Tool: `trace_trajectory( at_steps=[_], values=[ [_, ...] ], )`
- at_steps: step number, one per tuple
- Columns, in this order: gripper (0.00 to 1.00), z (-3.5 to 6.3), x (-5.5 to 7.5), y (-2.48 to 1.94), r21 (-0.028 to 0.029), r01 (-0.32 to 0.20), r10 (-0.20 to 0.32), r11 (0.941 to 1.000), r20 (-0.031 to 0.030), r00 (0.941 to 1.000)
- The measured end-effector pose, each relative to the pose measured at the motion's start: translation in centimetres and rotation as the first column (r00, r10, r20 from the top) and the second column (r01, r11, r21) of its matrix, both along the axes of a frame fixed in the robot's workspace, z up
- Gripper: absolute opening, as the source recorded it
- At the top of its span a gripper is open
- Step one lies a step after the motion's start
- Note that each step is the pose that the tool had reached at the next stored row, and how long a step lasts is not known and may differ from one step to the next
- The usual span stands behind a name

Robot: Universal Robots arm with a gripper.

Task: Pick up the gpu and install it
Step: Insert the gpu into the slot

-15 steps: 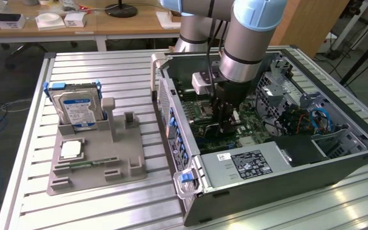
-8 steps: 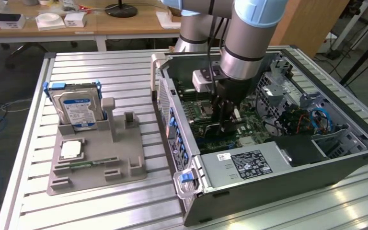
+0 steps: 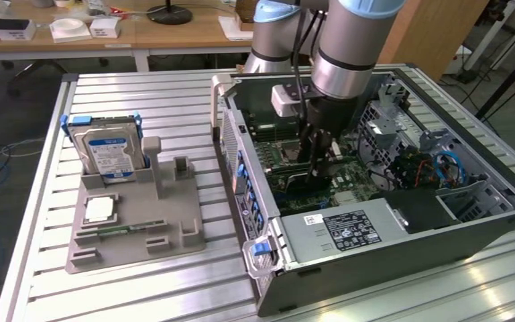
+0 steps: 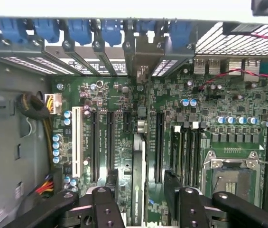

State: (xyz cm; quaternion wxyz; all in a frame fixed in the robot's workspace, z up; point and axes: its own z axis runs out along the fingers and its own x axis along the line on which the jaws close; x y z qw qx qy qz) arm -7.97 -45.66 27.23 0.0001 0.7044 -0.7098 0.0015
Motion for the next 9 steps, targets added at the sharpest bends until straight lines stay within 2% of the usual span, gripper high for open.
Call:
trace_trajectory(
  at_steps=[6, 9],
  values=[
    [0.51, 1.78, 0.0, 0.0, -0.0002, 0.0, 0.0, 1.0, 0.0, 1.0],
    [0.51, 1.85, 0.0, 0.0, 0.0001, 0.0, 0.0, 1.0, 0.0, 1.0]
  ],
)
